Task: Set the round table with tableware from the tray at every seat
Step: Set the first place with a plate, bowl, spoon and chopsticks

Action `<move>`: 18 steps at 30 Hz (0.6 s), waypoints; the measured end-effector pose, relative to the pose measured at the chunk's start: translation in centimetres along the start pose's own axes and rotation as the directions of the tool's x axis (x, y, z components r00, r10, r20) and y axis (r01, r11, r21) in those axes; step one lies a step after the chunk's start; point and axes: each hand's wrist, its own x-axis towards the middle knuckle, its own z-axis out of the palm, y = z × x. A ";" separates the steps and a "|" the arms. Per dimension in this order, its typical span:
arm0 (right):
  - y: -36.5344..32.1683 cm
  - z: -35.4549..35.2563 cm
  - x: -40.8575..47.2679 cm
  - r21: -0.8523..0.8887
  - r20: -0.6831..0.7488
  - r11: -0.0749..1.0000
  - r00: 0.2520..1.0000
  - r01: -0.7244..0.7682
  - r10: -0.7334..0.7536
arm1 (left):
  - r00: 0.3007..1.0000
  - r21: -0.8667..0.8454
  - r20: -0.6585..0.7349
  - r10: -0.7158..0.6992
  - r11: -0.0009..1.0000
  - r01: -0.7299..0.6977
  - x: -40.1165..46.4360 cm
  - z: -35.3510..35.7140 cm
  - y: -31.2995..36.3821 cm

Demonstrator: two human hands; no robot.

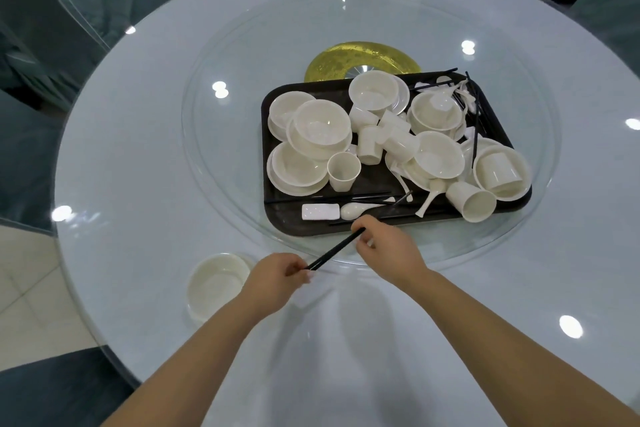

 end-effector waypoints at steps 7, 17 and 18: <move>-2.6 0.7 -2.4 0.712 -0.099 0.687 0.948 -0.146 0.304 | 0.991 -0.491 0.120 -0.060 0.864 0.112 -2.7 -0.8 -1.1; -6.5 1.4 -3.5 0.884 0.179 0.397 0.963 -0.247 0.200 | 0.967 -0.645 0.248 -0.054 0.735 0.206 -5.0 0.7 -1.1; -6.6 1.4 -3.6 0.882 0.183 0.402 0.965 -0.245 0.186 | 0.971 -0.652 0.234 -0.043 0.734 0.189 -5.1 0.8 -1.0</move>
